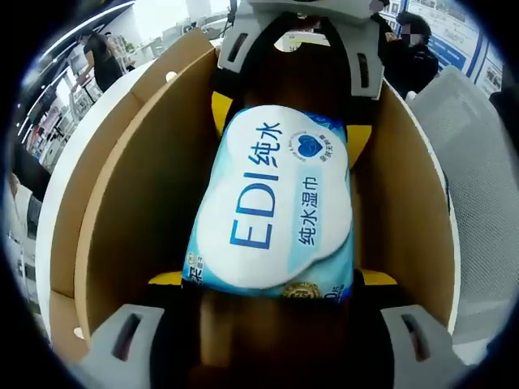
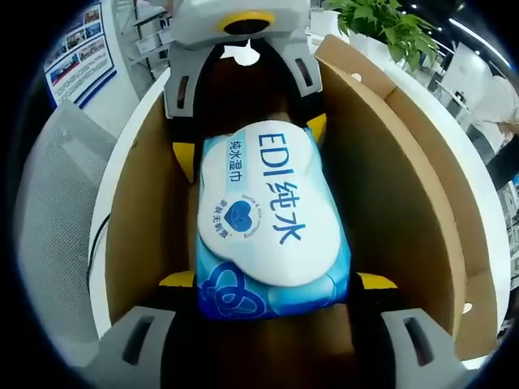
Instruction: Operate the shoe box by opening the lid, removing the specified soft item, and placing it in the target area until the item is outside and the box remains undamaged.
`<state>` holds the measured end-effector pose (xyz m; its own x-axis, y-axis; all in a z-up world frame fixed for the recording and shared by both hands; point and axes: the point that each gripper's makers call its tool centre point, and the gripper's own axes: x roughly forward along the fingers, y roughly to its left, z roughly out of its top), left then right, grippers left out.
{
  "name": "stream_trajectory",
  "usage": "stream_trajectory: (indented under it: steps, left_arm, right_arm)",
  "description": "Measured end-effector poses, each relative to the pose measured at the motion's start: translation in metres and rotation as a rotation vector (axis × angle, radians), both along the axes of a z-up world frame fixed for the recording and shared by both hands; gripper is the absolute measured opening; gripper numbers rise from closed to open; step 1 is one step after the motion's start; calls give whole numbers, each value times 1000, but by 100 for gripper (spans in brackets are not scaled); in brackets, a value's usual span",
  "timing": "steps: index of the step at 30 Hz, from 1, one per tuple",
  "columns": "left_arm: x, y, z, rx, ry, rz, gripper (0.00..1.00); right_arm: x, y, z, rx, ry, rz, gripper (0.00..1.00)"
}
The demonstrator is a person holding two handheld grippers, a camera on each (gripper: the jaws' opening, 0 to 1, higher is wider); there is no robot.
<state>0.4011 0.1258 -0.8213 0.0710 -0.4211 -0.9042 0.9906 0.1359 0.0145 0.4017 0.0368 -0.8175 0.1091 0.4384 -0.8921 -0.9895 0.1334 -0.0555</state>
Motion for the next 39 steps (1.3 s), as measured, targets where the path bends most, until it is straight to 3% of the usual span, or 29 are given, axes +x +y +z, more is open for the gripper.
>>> stream_trajectory:
  steps: [5,15,16,17,25,30,39]
  left_arm:
    - [-1,-1,-2,-14,25,-4,82]
    - [-1,-1,-1,1,15,12,78]
    - [2,0,1,9,14,78,73]
    - [-2,-2,0,19,8,28,73]
    - [-4,-1,1,30,18,44,70]
    - [-8,-1,7,42,18,48,69]
    - [-2,1,36,11,-28,66,66]
  right_arm:
    - [-1,3,-5,4,14,2,74]
    - [-2,4,-8,11,33,5,74]
    - [-4,5,-6,15,33,20,72]
    - [-5,4,-7,11,34,14,72]
    - [-5,4,-3,4,17,32,69]
    - [-8,3,5,9,18,36,68]
    - [-3,5,34,53,-4,29,66]
